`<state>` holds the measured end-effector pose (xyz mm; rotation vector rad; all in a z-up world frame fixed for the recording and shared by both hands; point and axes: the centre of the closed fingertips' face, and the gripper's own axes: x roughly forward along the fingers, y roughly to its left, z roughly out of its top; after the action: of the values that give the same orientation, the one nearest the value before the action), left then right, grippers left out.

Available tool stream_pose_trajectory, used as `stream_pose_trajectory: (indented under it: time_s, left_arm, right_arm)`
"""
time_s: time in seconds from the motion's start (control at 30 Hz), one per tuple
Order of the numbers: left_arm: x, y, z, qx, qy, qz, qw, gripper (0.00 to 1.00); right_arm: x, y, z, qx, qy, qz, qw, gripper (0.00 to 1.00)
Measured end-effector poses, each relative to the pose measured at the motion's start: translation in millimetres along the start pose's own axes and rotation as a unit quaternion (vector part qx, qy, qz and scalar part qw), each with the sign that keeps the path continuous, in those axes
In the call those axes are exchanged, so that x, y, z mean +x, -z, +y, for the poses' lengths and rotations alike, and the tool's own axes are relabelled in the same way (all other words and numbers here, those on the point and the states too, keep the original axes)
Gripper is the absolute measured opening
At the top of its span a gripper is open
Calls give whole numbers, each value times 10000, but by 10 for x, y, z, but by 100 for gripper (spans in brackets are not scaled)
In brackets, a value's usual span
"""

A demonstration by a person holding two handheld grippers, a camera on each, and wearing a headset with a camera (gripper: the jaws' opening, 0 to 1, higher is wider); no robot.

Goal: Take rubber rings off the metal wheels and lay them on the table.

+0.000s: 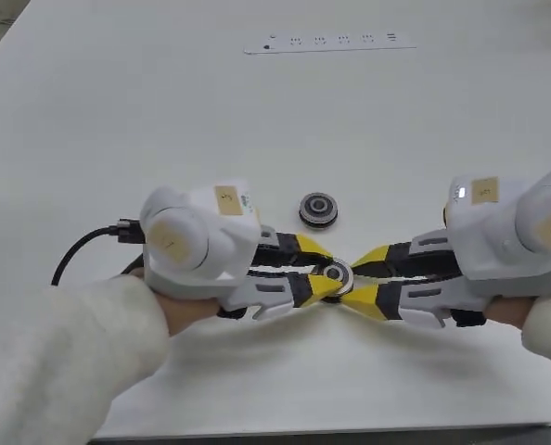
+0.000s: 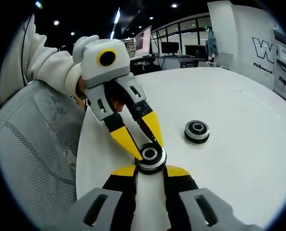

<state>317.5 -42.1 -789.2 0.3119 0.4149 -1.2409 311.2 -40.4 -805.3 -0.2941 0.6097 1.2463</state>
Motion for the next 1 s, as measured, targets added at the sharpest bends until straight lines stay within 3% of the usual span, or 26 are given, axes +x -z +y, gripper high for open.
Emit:
stream_pose_trajectory:
  time_s: [0.3,0.47,1.0]
  left_arm:
    - [-11,-3,-18,-31,34,-99,9999,15]
    - [-17,4,-27,-6,35,-93,10000,15]
    - [-32,26,-44,-105,31,-138,9998,15]
  right_arm:
    - [42,-31,-9,-165,76,-30,9998,25]
    - [31,1,5,-365,59,33,9993,20]
    - [-22,56,-7,-515,118,195,9984,5]
